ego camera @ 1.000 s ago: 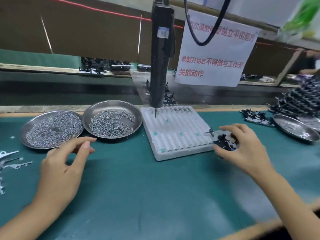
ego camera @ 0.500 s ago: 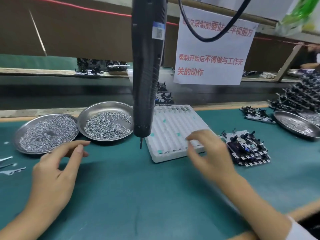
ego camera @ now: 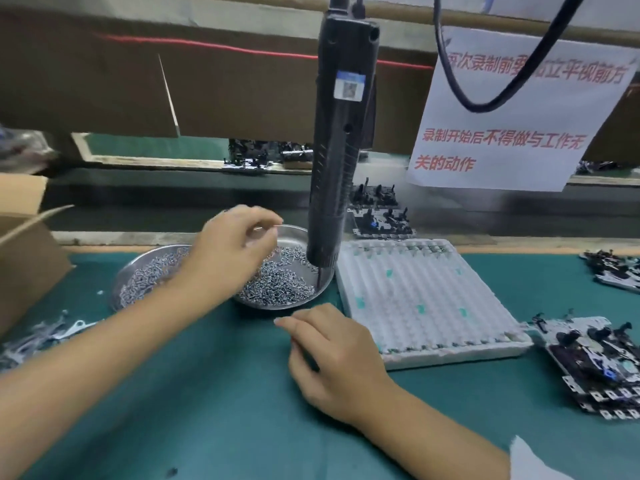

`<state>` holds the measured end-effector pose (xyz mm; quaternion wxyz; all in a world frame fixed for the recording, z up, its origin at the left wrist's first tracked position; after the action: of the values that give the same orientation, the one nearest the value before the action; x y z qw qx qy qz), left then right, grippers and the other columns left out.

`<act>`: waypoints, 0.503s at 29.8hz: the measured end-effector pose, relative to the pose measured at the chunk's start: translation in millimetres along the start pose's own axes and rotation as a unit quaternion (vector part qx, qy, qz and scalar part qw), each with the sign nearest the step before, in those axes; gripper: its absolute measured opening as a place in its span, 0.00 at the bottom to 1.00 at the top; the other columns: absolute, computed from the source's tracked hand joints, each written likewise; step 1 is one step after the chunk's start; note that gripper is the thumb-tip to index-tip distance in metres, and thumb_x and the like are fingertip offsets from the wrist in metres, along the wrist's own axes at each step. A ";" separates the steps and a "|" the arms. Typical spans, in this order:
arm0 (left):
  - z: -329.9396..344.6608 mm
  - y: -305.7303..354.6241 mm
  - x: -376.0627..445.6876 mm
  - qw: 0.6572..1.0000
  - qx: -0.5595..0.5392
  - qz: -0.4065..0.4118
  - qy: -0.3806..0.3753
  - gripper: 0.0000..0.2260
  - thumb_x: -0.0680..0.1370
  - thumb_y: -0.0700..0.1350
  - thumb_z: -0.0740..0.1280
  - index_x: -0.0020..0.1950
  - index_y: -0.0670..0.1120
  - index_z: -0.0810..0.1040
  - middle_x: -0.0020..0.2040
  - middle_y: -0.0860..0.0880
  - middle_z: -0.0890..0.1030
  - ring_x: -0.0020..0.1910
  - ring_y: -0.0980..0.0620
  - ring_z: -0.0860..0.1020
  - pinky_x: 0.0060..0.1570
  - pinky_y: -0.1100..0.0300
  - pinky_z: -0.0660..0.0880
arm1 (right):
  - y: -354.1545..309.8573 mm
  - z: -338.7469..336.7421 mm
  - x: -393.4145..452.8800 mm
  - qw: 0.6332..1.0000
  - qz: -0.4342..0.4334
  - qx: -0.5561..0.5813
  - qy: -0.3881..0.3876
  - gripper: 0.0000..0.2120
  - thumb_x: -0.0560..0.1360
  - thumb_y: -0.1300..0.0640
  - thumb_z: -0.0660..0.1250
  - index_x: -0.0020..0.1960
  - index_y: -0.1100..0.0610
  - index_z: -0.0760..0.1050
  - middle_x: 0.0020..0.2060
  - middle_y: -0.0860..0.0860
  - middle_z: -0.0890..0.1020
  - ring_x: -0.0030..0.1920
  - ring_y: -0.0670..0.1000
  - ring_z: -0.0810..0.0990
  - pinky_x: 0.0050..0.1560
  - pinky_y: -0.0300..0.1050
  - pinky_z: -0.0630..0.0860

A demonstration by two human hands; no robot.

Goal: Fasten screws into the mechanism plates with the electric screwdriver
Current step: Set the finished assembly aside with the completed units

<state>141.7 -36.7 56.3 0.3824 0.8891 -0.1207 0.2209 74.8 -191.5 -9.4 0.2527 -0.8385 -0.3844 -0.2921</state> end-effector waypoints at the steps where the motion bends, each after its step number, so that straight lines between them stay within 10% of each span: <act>1: 10.1 0.6 19.2 0.999 0.009 -0.014 -0.028 0.07 0.76 0.46 0.66 0.52 0.48 0.81 0.45 0.50 0.79 0.43 0.53 0.75 0.46 0.59 0.70 | 0.4 1.4 0.8 1.000 0.001 0.000 -0.003 0.15 0.70 0.64 0.63 0.55 0.63 0.80 0.45 0.55 0.81 0.42 0.56 0.78 0.37 0.47 0.76; 6: 78.7 2.8 92.6 0.979 -0.057 -0.088 -0.175 0.05 0.78 0.33 0.62 0.47 0.41 0.75 0.51 0.41 0.79 0.52 0.42 0.78 0.55 0.49 0.76 | 2.9 5.1 4.7 0.999 0.026 -0.014 -0.017 0.17 0.69 0.60 0.61 0.55 0.62 0.79 0.46 0.55 0.81 0.42 0.56 0.79 0.35 0.46 0.76; 9: 114.9 -3.3 108.8 0.959 -0.145 -0.125 -0.209 0.15 0.78 0.30 0.61 0.63 0.40 0.71 0.55 0.46 0.76 0.40 0.64 0.81 0.41 0.68 0.78 | 6.0 5.6 3.5 1.000 0.024 -0.014 -0.004 0.16 0.68 0.59 0.61 0.53 0.61 0.80 0.45 0.54 0.81 0.41 0.55 0.79 0.33 0.44 0.75; 11: 139.6 -9.1 123.6 0.950 -0.095 -0.110 -0.275 0.30 0.75 0.41 0.71 0.73 0.39 0.62 0.66 0.47 0.71 0.50 0.70 0.77 0.50 0.74 0.72 | 7.3 5.5 4.1 1.000 0.018 -0.020 0.015 0.16 0.67 0.58 0.63 0.51 0.61 0.81 0.45 0.53 0.82 0.41 0.55 0.79 0.31 0.44 0.74; 15: 169.8 -19.9 142.1 0.931 0.032 -0.129 -0.340 0.60 0.52 0.71 0.75 0.77 0.51 0.55 0.76 0.49 0.60 0.73 0.48 0.63 0.68 0.51 0.62 | 8.3 4.2 9.9 0.997 0.027 -0.042 0.053 0.13 0.63 0.57 0.65 0.45 0.58 0.83 0.42 0.51 0.83 0.37 0.53 0.79 0.27 0.43 0.70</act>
<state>324.5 -154.2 9.2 0.3146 0.9308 -0.1208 -0.1414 87.9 -188.6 -7.2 0.2452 -0.8418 -0.3351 -0.3449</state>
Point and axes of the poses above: each hand's wrist, its own x-axis towards the middle knuckle, its own z-axis out of the palm, y = z × x, the point moved 3 cm from there along x, towards the middle knuckle
